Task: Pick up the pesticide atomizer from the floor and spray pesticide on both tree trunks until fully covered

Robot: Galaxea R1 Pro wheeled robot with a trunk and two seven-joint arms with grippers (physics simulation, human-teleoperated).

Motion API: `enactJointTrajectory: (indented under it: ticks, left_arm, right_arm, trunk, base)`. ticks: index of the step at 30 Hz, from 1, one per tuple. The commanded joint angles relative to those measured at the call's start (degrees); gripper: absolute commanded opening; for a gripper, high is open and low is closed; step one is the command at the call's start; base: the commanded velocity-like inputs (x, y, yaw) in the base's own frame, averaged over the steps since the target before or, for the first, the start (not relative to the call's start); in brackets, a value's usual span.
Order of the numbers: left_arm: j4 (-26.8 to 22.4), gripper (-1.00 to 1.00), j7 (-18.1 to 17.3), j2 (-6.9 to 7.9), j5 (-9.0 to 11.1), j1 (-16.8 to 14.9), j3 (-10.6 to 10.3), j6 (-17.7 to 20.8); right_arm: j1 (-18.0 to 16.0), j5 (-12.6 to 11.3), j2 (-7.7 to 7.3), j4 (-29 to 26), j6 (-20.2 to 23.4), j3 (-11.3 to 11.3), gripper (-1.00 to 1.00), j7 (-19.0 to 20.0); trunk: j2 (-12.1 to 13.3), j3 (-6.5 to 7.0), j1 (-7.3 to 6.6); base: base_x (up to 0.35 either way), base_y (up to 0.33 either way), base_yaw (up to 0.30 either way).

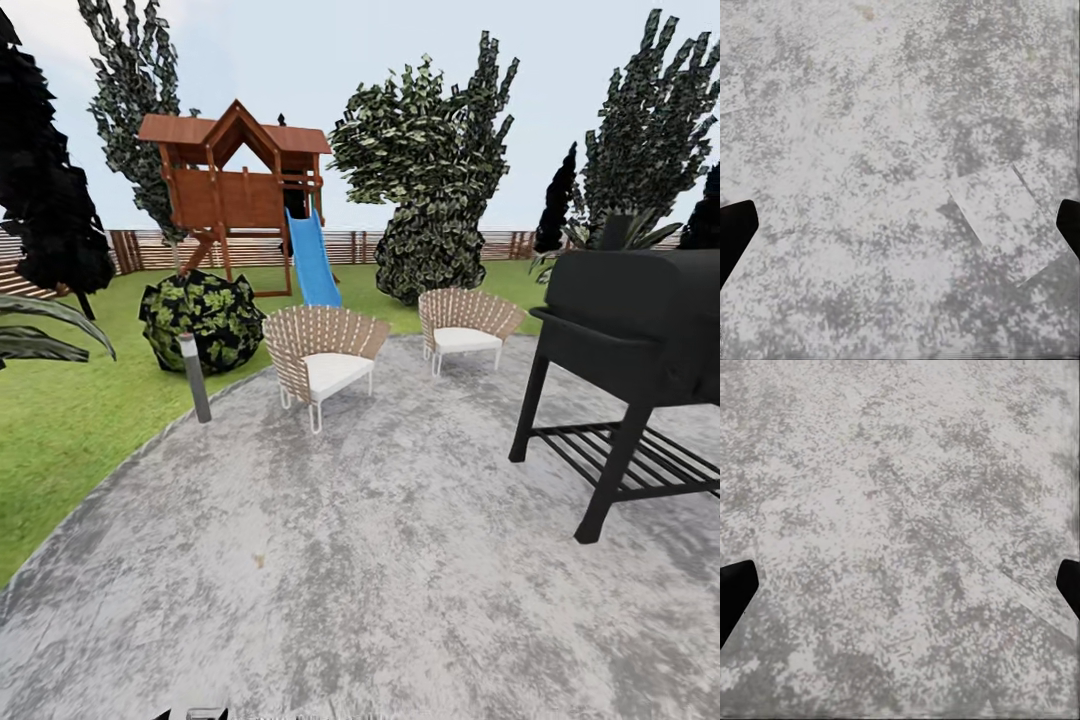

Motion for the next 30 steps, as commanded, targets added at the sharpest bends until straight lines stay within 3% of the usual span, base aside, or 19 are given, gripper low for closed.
enactJointTrajectory:
  ticks: [1,14,30]
  left_arm:
    - [0.03,1.00,-0.05,0.01,0.02,-0.02,-0.01,-0.18]
    - [0.03,1.00,-0.05,0.01,0.01,-0.03,0.00,-0.19]
    - [0.03,1.00,-0.05,0.01,0.10,0.00,0.07,-0.19]
  right_arm:
    - [-0.04,-0.02,0.01,0.05,-0.17,-0.03,1.00,-0.02]
    - [-0.04,-0.02,0.01,0.12,-0.17,0.00,1.00,-0.02]
    - [-0.04,0.00,0.01,0.12,-0.09,0.06,1.00,-0.02]
  trunk:
    - [-0.04,-0.06,-0.03]
    - [-0.04,-0.06,-0.03]
    - [-0.04,-0.06,-0.03]
  base:
    - [-0.267,0.202,-0.300]
    - [-0.271,0.196,-0.300]
    - [-0.023,0.013,-0.300]
